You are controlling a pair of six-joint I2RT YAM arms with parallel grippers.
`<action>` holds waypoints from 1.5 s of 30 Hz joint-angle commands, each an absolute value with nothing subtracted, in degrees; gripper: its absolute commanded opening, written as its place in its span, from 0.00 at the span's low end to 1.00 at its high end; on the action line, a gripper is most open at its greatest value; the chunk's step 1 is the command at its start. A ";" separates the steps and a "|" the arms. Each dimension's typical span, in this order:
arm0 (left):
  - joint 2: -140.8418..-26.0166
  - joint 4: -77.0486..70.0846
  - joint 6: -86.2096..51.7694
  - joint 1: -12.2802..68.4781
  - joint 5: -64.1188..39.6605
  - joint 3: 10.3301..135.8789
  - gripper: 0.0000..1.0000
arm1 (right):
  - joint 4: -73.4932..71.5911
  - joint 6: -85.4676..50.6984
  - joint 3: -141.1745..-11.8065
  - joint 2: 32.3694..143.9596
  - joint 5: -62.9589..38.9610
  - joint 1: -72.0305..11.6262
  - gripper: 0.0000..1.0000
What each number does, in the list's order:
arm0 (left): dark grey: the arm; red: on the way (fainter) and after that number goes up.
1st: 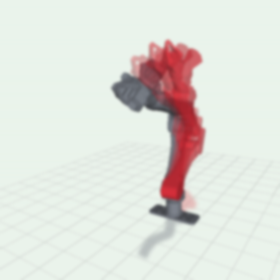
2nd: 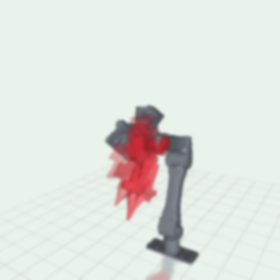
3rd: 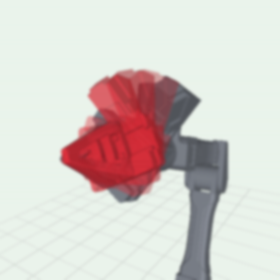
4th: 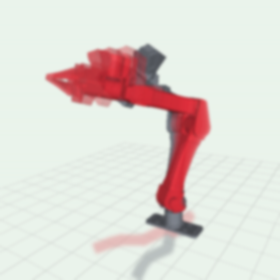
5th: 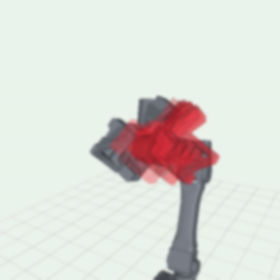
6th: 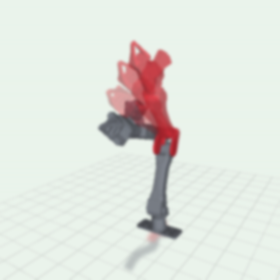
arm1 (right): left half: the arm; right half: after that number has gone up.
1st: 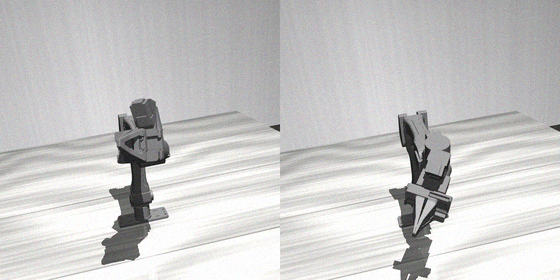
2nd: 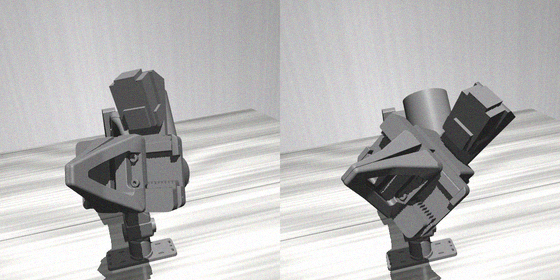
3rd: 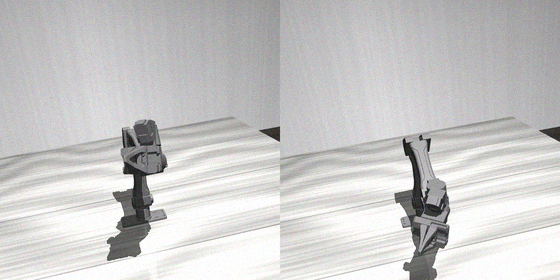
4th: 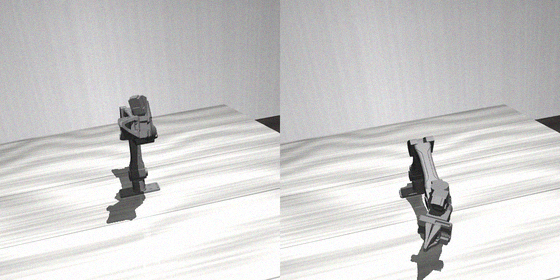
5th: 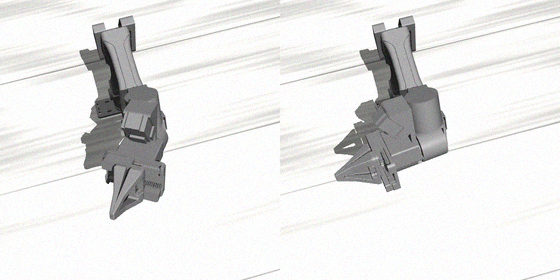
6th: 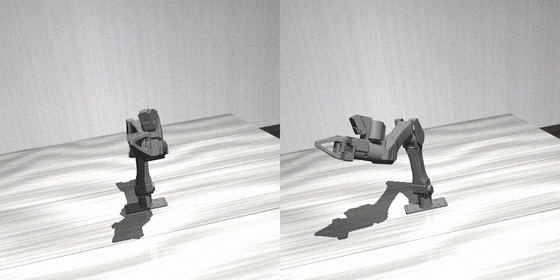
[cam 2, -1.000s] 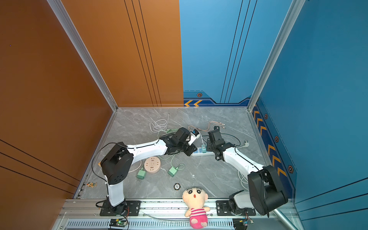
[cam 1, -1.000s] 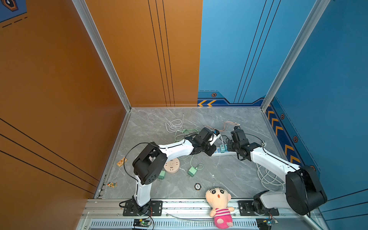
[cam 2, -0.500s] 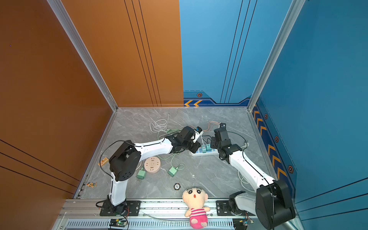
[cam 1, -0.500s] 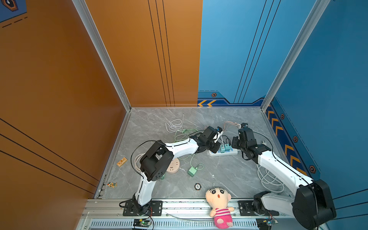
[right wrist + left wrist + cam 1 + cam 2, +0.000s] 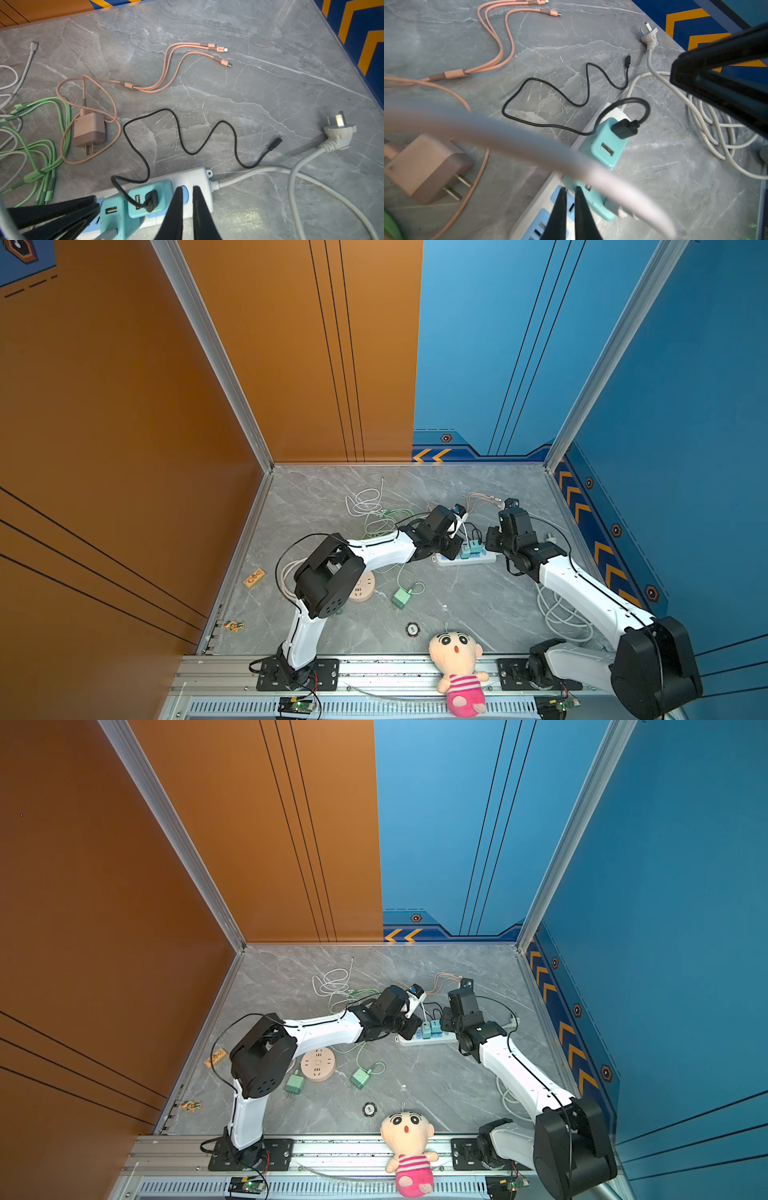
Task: Insert plugs into power strip
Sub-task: Press the plug into the socket, then pick up the plug from the top-center of the table.
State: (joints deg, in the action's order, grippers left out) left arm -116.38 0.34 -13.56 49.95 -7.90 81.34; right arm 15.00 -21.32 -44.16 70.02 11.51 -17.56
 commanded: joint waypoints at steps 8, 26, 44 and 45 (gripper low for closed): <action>-115.95 0.24 -13.97 51.26 -7.92 82.29 0.11 | 16.89 -22.06 -43.11 69.88 10.41 -17.28 0.14; -102.58 30.67 -6.72 49.34 -0.95 84.49 0.32 | 21.14 -18.93 -49.88 66.09 10.48 -13.10 0.40; -117.84 28.83 -24.95 36.50 4.83 100.42 0.43 | 19.97 -16.04 -63.56 77.49 -1.34 -10.26 0.53; -120.01 28.95 -24.94 36.54 3.96 102.09 0.45 | 19.87 -15.75 -63.79 77.92 -2.29 -10.24 0.54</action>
State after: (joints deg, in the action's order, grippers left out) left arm -115.81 27.00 -21.56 36.03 4.36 99.20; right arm 19.90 -17.34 -62.33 76.79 1.63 -10.59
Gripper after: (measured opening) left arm 0.442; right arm 0.528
